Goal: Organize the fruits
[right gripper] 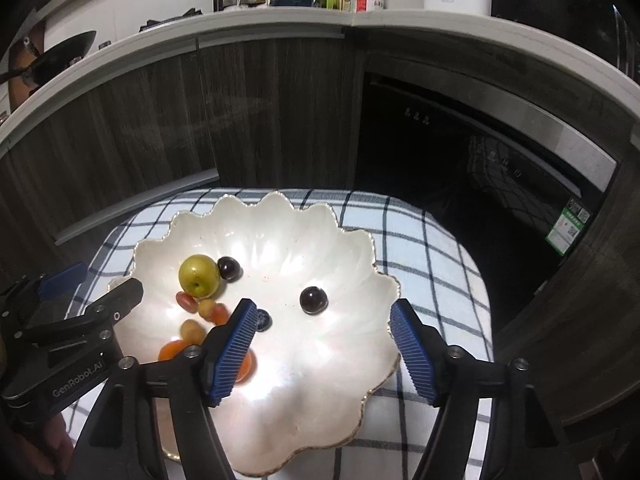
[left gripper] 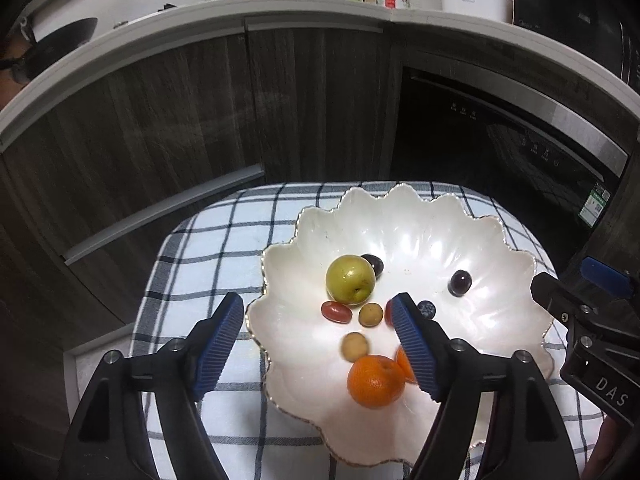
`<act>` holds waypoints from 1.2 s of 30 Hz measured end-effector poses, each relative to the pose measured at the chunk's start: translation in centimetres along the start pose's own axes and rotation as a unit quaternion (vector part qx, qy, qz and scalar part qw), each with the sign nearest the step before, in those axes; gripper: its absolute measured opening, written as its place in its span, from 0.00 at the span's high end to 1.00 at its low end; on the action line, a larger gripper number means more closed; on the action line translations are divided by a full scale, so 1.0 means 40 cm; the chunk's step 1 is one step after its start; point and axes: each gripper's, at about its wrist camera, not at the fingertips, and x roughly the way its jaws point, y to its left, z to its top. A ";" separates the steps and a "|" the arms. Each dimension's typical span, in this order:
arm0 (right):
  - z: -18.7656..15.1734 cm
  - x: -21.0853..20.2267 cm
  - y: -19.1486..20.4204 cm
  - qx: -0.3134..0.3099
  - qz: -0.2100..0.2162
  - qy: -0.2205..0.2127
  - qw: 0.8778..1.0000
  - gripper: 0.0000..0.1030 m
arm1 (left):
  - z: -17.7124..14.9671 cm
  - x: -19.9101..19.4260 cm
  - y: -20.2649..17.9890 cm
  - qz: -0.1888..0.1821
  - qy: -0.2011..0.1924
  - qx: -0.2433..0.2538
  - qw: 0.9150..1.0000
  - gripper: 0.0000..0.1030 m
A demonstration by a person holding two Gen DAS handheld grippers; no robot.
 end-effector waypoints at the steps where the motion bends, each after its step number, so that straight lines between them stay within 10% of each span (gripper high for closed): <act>1: 0.000 -0.013 -0.001 0.002 -0.002 -0.005 1.000 0.27 | 0.000 -0.009 0.001 0.000 -0.003 0.000 1.000 0.25; 36: -0.108 -0.295 0.015 0.010 0.002 -0.062 0.998 0.27 | -0.128 -0.308 0.022 0.017 -0.053 -0.001 0.998 0.24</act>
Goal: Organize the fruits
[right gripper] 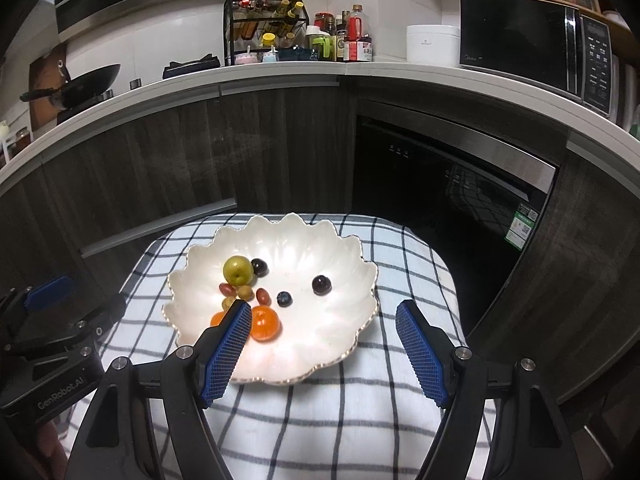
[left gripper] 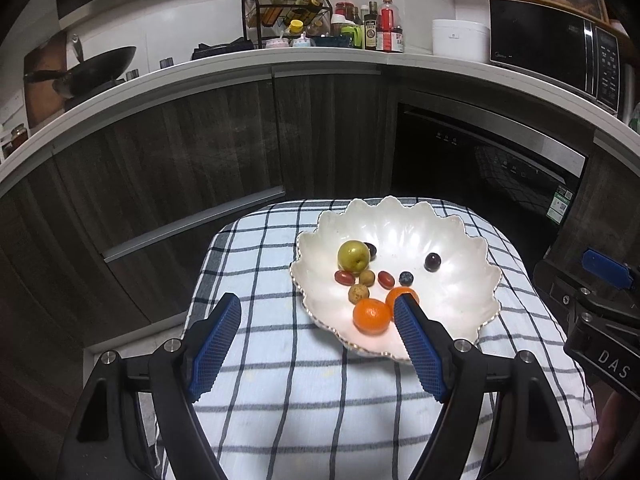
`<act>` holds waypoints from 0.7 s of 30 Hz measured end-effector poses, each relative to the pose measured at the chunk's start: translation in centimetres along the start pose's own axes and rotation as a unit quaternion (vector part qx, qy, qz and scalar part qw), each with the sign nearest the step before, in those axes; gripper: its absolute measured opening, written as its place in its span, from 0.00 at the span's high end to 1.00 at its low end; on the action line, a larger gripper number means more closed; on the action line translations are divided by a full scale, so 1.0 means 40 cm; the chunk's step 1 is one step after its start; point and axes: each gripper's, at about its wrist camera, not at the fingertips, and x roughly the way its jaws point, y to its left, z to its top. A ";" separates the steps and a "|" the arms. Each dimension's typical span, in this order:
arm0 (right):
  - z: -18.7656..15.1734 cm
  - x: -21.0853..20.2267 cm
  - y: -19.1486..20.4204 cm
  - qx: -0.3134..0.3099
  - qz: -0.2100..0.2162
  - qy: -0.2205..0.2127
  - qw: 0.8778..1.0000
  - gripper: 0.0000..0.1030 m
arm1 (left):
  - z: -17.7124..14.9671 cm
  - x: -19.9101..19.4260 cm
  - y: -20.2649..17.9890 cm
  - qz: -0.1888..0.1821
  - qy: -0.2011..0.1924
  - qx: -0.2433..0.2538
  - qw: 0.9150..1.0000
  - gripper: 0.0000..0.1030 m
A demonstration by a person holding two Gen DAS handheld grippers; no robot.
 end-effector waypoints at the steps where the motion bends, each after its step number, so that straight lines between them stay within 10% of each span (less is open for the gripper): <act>1: -0.007 -0.009 0.000 0.000 -0.001 -0.001 1.000 0.27 | -0.006 -0.009 0.000 0.002 -0.001 0.000 1.000 0.24; 21: -0.121 -0.126 -0.006 -0.005 -0.011 0.001 1.000 0.27 | -0.119 -0.130 -0.010 0.014 0.000 -0.009 1.000 0.24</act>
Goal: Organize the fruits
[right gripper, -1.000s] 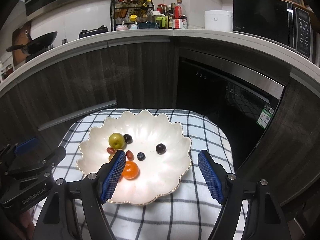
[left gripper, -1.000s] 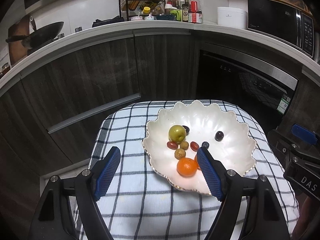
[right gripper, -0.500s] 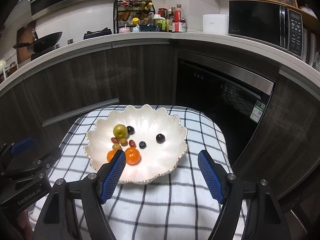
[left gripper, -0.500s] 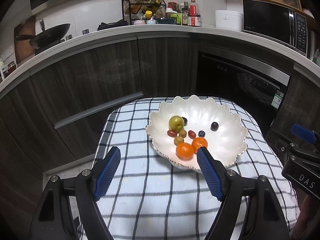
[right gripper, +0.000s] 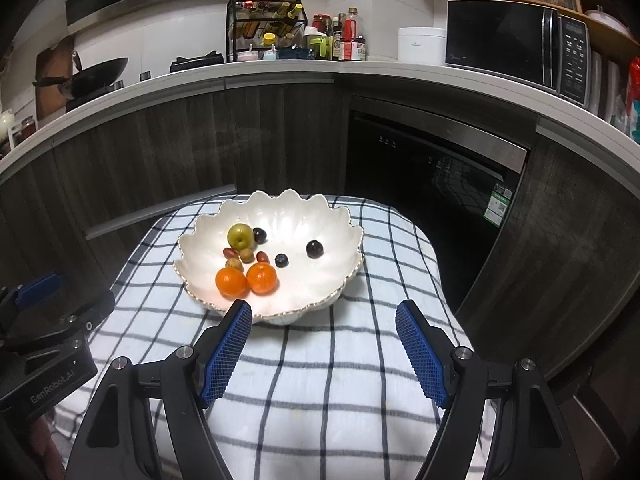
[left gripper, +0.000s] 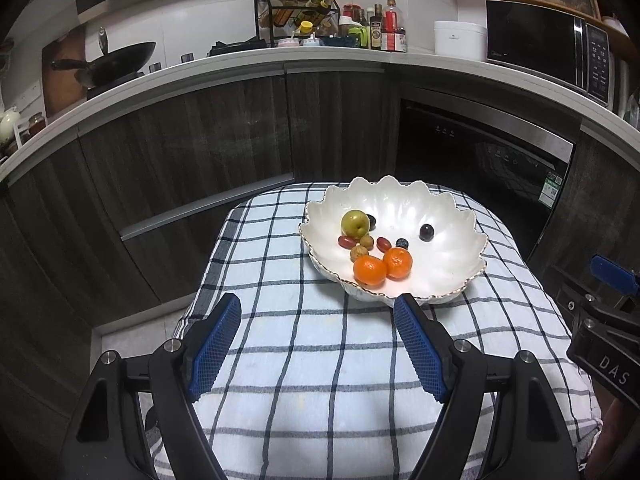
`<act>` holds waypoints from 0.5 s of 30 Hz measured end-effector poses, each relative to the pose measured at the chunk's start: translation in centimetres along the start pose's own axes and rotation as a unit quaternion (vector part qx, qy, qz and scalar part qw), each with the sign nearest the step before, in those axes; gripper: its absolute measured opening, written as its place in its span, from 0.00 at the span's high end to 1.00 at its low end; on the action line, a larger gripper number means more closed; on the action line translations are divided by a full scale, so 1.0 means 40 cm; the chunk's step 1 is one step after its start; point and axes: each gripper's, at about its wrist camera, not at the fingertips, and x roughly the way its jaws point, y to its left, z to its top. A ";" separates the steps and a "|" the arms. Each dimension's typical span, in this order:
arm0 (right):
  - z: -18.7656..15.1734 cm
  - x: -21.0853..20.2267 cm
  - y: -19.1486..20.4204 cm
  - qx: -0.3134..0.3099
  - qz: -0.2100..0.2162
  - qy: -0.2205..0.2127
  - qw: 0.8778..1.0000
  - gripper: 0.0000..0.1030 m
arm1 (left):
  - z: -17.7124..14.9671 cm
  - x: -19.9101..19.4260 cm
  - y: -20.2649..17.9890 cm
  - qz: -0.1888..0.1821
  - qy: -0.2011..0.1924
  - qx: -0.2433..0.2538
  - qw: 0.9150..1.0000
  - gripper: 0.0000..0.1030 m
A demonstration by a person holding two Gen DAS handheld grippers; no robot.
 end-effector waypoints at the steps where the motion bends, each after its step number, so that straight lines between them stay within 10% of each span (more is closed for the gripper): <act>1: -0.005 -0.007 0.000 0.001 0.000 -0.001 1.000 0.27 | -0.004 -0.005 0.001 0.000 0.000 -0.001 1.000 0.23; 15: -0.032 -0.055 -0.002 0.007 -0.001 -0.010 1.000 0.23 | -0.036 -0.066 0.017 0.020 -0.021 -0.005 1.000 0.14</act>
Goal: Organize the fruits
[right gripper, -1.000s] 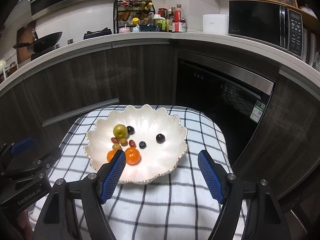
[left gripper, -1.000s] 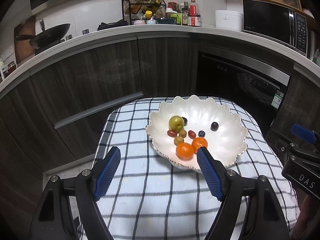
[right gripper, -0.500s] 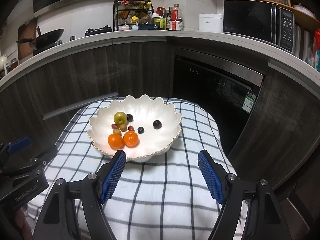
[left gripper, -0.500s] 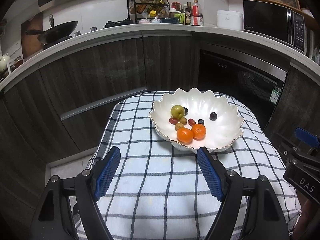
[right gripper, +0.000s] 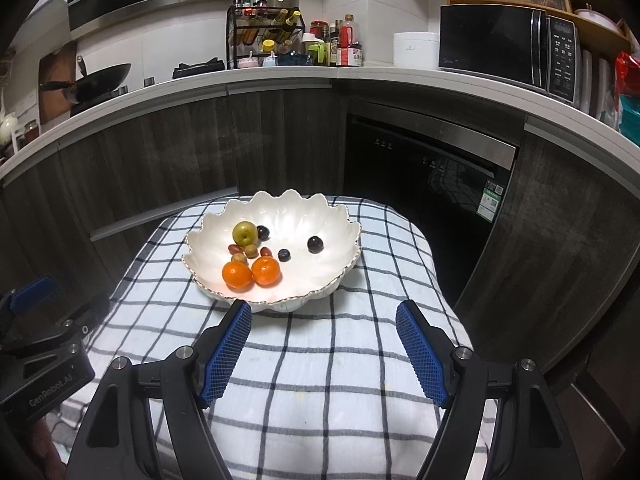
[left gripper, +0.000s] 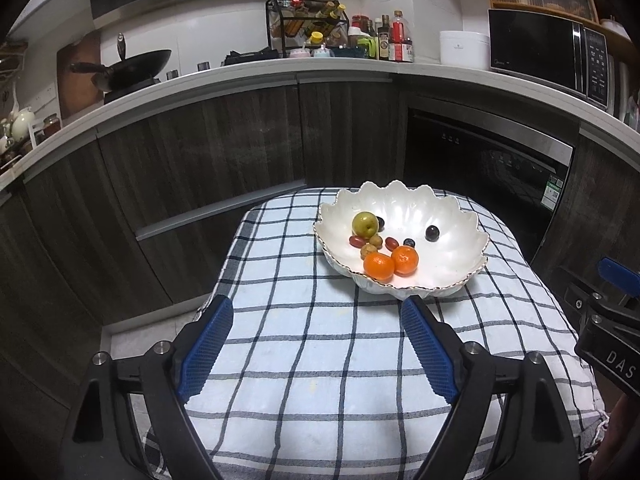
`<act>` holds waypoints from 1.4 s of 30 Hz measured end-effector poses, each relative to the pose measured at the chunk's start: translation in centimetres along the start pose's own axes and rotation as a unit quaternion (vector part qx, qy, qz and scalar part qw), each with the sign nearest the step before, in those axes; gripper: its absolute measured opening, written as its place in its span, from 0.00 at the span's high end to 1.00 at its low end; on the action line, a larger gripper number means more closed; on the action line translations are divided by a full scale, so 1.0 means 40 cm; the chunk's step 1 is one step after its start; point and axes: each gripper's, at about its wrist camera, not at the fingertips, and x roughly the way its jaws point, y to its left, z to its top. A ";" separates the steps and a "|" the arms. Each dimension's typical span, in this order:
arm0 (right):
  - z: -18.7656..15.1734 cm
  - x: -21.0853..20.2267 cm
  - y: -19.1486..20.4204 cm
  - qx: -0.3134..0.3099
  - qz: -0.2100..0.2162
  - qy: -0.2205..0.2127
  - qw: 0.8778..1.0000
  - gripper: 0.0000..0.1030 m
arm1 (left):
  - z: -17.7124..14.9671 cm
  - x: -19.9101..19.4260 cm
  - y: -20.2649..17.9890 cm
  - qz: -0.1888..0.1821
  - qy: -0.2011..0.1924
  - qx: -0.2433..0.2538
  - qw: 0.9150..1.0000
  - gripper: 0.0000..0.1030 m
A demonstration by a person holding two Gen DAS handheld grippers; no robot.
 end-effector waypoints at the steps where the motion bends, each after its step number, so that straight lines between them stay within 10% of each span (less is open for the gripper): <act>1: -0.001 -0.002 -0.003 0.002 -0.003 -0.002 1.000 0.21 | 0.000 -0.003 -0.001 0.002 -0.002 0.001 1.000 0.13; 42: 0.002 -0.037 -0.018 0.011 -0.010 -0.022 1.000 0.20 | 0.006 -0.038 0.007 0.009 -0.024 -0.005 1.000 0.11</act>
